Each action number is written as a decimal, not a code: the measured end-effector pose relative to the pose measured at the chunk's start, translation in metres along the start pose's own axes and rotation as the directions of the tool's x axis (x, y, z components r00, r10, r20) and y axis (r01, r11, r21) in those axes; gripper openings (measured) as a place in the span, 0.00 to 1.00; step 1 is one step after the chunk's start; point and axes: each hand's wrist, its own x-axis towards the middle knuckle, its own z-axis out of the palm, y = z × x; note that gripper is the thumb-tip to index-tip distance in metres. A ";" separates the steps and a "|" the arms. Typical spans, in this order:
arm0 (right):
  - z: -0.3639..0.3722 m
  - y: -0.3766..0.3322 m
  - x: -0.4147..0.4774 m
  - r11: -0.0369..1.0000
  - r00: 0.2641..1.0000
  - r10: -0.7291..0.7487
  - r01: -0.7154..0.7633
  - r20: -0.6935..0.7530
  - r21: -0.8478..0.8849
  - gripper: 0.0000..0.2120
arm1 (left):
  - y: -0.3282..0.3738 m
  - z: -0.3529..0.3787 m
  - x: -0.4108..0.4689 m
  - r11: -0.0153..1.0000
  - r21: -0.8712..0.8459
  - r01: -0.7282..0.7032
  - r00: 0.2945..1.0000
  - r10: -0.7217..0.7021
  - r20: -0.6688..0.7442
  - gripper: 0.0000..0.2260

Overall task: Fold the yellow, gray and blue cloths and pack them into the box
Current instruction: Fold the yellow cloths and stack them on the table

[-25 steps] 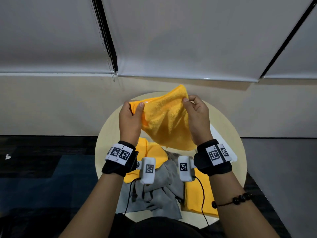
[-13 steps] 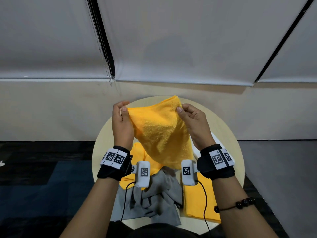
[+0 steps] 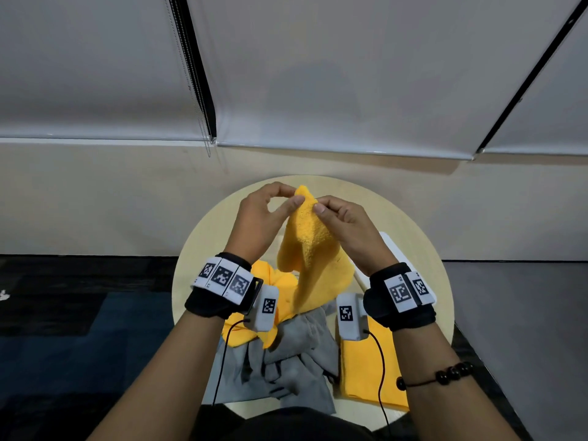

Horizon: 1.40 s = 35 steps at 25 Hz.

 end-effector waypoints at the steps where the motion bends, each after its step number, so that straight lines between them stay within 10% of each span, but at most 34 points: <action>1: -0.001 0.000 -0.002 1.000 1.000 0.005 -0.004 0.008 -0.010 0.11 | 0.000 0.000 0.001 1.000 0.006 0.005 1.000 -0.005 0.008 0.09; 10: -0.005 0.003 -0.010 0.997 0.998 0.040 -0.037 0.040 -0.075 0.12 | 0.010 -0.005 0.003 1.000 -0.017 0.021 0.995 -0.019 0.100 0.08; 19: -0.019 0.084 -0.023 0.778 0.955 0.283 -0.173 0.091 -0.605 0.13 | 0.046 -0.040 0.024 0.968 0.113 -0.226 0.958 0.242 -0.152 0.03; 31: -0.016 0.125 -0.053 0.738 0.832 0.551 -0.456 0.054 -0.497 0.18 | -0.010 -0.026 0.039 0.959 0.274 -0.076 0.977 0.127 -0.173 0.06; 35: -0.012 0.108 -0.048 0.813 0.808 0.577 -0.582 0.117 0.015 0.14 | -0.037 -0.003 0.015 0.945 0.323 -0.047 0.999 0.043 0.020 0.06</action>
